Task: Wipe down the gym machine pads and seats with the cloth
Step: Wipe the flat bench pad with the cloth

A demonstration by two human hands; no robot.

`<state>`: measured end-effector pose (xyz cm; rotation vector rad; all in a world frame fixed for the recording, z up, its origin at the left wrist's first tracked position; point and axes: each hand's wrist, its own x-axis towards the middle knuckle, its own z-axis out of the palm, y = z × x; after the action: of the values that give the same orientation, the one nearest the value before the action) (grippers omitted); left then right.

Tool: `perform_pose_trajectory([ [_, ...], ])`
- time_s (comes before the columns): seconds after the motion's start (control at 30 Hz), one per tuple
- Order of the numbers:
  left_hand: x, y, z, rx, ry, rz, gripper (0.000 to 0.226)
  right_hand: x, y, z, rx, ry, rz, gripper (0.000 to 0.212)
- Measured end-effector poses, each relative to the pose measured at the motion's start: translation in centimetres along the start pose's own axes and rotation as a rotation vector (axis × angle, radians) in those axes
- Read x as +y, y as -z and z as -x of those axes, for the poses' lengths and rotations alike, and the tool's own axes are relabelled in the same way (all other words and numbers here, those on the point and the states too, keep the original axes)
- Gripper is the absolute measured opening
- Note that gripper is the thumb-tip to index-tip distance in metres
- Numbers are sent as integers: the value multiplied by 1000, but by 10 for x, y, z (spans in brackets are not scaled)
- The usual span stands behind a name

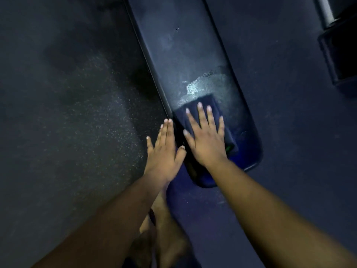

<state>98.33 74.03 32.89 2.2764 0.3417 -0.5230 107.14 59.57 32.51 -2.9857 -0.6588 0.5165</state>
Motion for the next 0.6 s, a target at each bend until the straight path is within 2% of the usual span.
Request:
perform_pose_trajectory([
  [0.1, 9, -2, 19, -79, 23, -23, 82, 21, -11, 93, -68, 108, 71, 68],
  [0.17, 13, -8, 29, -79, 68, -14, 81, 30, -8, 104, -124, 178, 115, 69],
  [0.23, 16, -15, 33, -47, 153, 41, 82, 30, 4, 57, -161, 319, 133, 69],
  [0.33, 20, -25, 31, 35, 271, 144, 84, 1, 35, -62, -135, 545, 193, 65],
  [0.43, 28, -34, 29, 142, 350, 236, 81, -24, 49, -138, -112, 591, 255, 63],
  [0.5, 38, -36, 33, 253, 430, 326, 83, -15, 41, -111, -96, 670, 216, 64],
  [0.6, 58, -45, 46, 391, 552, 422, 85, 36, 23, -19, -209, 917, 216, 70],
])
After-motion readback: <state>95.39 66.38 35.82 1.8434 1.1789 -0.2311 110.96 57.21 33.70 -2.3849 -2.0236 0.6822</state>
